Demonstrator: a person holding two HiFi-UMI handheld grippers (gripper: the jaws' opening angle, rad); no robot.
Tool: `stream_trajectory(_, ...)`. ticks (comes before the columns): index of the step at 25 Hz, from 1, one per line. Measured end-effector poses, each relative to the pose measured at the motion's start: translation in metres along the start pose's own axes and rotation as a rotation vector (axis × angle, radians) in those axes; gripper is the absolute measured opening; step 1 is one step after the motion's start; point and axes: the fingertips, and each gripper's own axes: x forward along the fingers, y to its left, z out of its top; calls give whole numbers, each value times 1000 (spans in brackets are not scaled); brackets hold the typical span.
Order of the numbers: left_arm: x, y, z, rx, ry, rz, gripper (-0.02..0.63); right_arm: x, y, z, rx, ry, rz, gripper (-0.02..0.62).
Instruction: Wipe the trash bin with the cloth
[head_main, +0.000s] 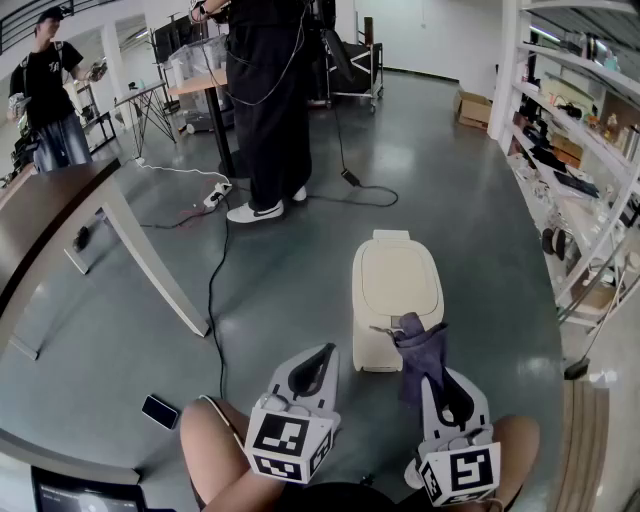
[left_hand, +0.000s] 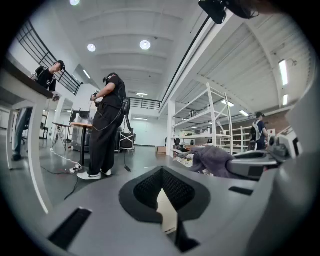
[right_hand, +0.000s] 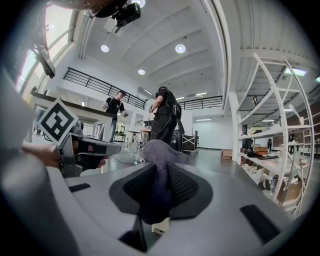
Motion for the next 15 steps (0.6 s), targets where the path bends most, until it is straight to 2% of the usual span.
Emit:
stream_trajectory(2, -4, -7, 3, -70, 20, -23, -3, 0, -3, -6, 16, 15, 3, 78)
stream_trajectory(4, -4, -9, 2, -96, 20, -35, -3, 4, -2, -9, 34, 26, 11, 78)
stream_trajectory(11, 14, 5, 1, -65, 41, -1, -3, 32, -4, -14, 48, 64, 13, 78)
stream_trajectory(15, 46, 27, 11, -31, 62, 3, -3, 57, -8, -10, 8, 108, 12, 78)
